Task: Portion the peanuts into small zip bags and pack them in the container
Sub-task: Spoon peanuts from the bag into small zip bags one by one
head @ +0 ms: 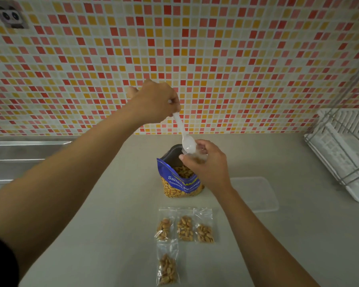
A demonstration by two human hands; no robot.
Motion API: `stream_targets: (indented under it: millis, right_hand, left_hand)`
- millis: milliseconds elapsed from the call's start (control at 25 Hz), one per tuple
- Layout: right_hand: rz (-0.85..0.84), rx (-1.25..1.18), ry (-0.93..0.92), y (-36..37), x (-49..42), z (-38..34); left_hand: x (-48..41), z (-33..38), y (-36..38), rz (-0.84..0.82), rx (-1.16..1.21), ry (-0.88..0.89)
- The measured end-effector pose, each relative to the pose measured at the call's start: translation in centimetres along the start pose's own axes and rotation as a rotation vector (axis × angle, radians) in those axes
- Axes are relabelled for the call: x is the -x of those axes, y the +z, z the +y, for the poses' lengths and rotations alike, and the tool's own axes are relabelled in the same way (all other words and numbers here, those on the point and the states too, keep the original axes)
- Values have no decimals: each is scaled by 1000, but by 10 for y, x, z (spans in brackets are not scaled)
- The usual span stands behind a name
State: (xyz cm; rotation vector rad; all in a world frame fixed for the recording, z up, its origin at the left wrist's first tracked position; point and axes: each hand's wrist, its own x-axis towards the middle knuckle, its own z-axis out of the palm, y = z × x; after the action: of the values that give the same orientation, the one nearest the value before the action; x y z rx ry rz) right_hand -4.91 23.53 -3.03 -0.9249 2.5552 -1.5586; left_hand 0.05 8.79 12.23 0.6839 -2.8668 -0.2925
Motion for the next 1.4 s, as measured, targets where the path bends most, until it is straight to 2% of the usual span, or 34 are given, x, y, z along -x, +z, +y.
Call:
stream_targets:
  millis: [80,160,280,360,440,520,680,800,1000,1400]
  right_hand:
    - [11,-15,14,-1,1,2]
    - [23,-29,18,-4,3,8]
    - [54,-119,35,-10,8,18]
    - [72,-212,86,-14,12,21]
    - [105,-300,131,-17,15,22]
    - [135,-368,144,-21,18,22]
    - [144,-423,139,-27,20,26]
    - [149,-528,144,-32,24,27]
    - [169,-740,122,-38,22,18]
    - [128,-756,80,-31,17,5]
  left_hand:
    - [1,-2,-10,52,2,-8]
    - [1,-17,-16,66,122,-62]
    - [7,-43,4,-15,246,-144]
    - [15,-38,40,-132,96,-124]
    - [25,-19,82,-178,-197,-28]
    - [32,-3,115,-213,-309,26]
    - [29,7,141,-346,-128,-198]
    - [20,1,146,-291,7,-323]
    - [16,-15,140,-301,252,-270]
    - [22,-34,107,-252,498,-294]
